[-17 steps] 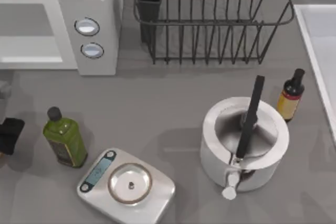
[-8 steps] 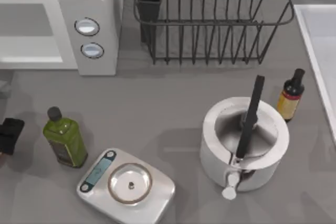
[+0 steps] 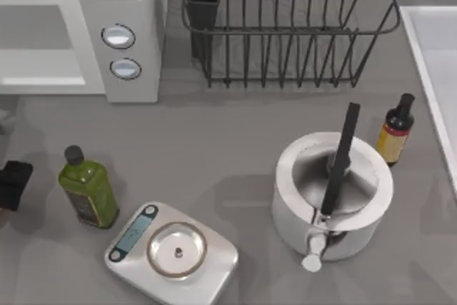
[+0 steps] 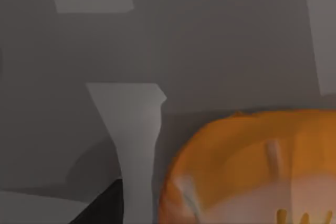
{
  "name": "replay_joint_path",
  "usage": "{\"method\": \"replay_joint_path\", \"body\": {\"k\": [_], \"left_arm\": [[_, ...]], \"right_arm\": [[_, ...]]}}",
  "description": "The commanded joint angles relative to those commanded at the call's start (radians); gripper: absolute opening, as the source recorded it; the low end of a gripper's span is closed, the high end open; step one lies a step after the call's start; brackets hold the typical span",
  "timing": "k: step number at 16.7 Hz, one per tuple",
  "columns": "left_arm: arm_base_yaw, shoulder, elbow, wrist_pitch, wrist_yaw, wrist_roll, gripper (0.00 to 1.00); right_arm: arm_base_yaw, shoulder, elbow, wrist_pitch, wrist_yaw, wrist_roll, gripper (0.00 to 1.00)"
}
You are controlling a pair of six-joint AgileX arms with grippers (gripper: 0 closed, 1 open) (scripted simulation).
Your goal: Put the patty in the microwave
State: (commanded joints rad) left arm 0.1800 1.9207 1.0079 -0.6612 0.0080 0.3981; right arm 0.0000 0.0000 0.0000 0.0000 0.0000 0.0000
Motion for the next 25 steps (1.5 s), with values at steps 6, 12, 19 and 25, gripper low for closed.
{"method": "replay_joint_path", "body": {"k": [6, 12, 19, 25], "left_arm": [[0.0, 0.0, 0.0, 0.0, 0.0, 0.0, 0.0], [0.001, -0.077, 0.046, -0.093, 0.004, 0.004, 0.0], [-0.001, -0.189, 0.233, -0.411, 0.003, 0.0, 0.0], [0.0, -0.209, 0.263, -0.445, 0.003, -0.001, 0.0]], "right_arm": [[0.0, 0.0, 0.0, 0.0, 0.0, 0.0, 1.0], [0.0, 0.0, 0.0, 0.0, 0.0, 0.0, 1.0], [0.0, 0.0, 0.0, 0.0, 0.0, 0.0, 1.0], [0.0, 0.0, 0.0, 0.0, 0.0, 0.0, 1.0]]}}
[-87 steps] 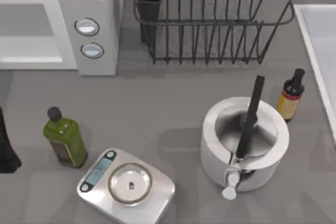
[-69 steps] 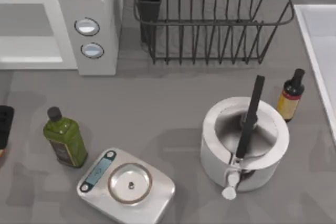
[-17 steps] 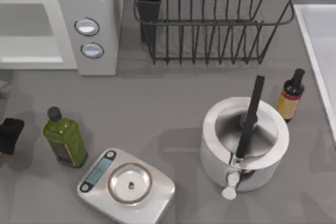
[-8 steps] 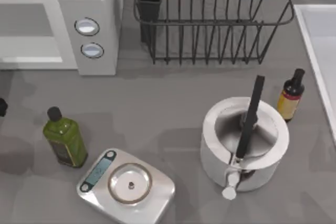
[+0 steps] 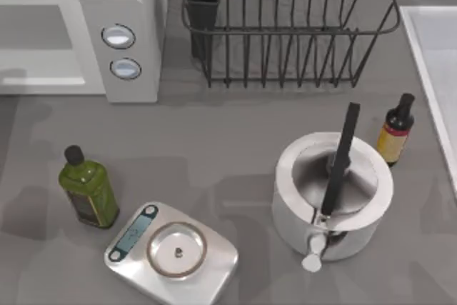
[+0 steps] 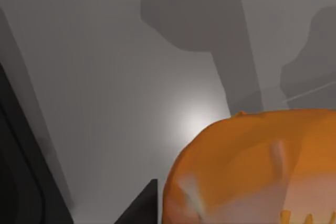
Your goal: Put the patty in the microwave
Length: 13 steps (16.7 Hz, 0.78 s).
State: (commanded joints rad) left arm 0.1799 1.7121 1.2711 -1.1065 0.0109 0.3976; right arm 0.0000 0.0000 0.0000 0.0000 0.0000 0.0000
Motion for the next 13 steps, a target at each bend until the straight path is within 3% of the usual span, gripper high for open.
{"method": "replay_joint_path", "body": {"k": [6, 13], "left_arm": [[0.001, 0.064, 0.01, 0.158, 0.032, -0.034, 0.0], [0.004, 0.25, -0.017, 0.778, 0.118, -0.142, 0.0]], "right_arm": [[0.0, 0.0, 0.0, 0.0, 0.0, 0.0, 1.0], [0.0, 0.0, 0.0, 0.0, 0.0, 0.0, 1.0]]}}
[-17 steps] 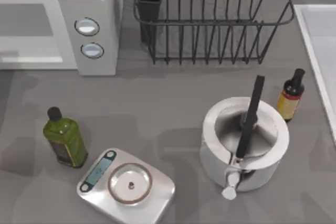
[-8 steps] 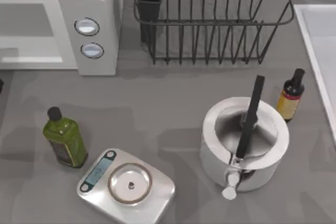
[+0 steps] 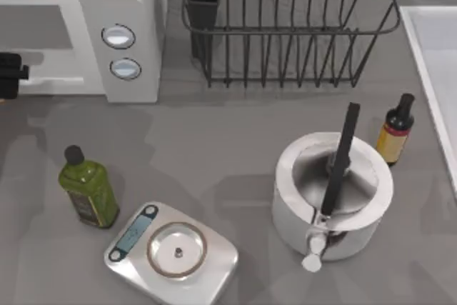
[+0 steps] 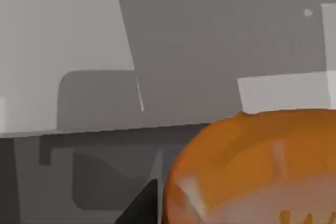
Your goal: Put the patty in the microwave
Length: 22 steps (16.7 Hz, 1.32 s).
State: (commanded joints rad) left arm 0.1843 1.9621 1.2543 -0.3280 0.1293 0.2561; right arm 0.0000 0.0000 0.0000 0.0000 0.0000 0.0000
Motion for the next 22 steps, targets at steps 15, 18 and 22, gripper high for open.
{"method": "replay_joint_path", "body": {"k": [15, 18, 22], "left_arm": [[0.003, 0.186, -0.282, 1.143, 0.084, -0.168, 0.0], [0.003, 0.187, -0.284, 1.147, 0.084, -0.169, 0.0], [0.0, 0.189, -0.271, 1.144, 0.079, -0.167, 0.0]], "right_arm": [[0.0, 0.0, 0.0, 0.0, 0.0, 0.0, 1.0], [0.0, 0.0, 0.0, 0.0, 0.0, 0.0, 1.0], [0.0, 0.0, 0.0, 0.0, 0.0, 0.0, 1.0]]}}
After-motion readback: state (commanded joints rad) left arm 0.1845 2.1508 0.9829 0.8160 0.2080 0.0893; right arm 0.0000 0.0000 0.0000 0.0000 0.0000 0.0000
